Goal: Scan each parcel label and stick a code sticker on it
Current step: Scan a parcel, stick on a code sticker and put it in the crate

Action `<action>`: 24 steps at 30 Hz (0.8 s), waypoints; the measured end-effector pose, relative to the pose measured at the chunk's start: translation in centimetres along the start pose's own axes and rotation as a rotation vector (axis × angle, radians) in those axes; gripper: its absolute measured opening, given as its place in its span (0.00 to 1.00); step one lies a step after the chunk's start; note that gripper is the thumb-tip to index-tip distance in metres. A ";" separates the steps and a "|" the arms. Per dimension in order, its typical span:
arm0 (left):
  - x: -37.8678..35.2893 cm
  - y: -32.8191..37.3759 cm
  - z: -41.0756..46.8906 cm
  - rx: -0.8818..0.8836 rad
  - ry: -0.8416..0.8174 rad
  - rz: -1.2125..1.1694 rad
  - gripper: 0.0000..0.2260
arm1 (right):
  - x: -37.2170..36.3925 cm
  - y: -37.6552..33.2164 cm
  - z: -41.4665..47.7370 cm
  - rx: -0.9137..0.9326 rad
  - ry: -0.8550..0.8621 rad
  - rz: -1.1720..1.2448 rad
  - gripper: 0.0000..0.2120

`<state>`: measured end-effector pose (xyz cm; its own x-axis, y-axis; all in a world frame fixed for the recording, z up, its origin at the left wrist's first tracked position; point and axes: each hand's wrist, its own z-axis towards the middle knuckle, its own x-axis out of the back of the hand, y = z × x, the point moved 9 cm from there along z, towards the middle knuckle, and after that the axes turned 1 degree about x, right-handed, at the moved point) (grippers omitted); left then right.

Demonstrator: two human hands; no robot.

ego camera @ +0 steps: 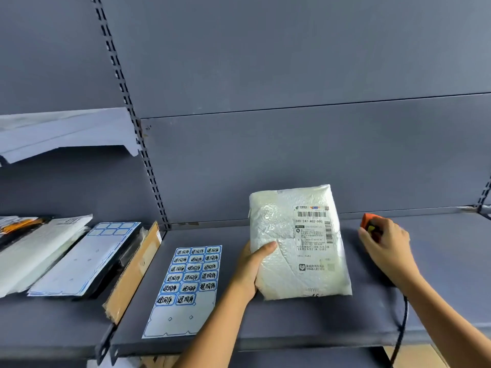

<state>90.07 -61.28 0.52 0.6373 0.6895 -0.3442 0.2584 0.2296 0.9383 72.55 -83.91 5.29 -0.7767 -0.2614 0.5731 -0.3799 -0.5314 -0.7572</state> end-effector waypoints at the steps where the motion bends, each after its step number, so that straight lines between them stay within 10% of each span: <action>1: 0.0 0.1 -0.2 0.000 0.001 0.004 0.20 | -1.8 -1.6 -0.8 -0.032 -0.153 0.253 0.15; 4: 0.4 0.5 -0.9 0.017 0.042 0.028 0.22 | -6.6 -5.6 -3.7 -0.100 -0.544 0.641 0.15; 9: 3.4 2.6 -2.6 0.036 0.086 0.485 0.15 | -9.8 -5.3 -5.5 -0.208 -0.597 0.735 0.13; 14: 11.9 6.0 -4.2 -0.102 0.303 0.941 0.05 | -11.6 -5.1 -6.8 -0.243 -0.658 0.628 0.08; 24: 17.3 5.2 -8.3 -0.022 0.237 1.295 0.08 | -12.2 -3.9 -5.0 -0.193 -0.554 0.031 0.20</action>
<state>96.37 -42.47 -0.31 0.2709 0.5196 0.8103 -0.4523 -0.6744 0.5836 80.93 -74.62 -0.33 -0.4305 -0.6839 0.5890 -0.4864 -0.3740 -0.7897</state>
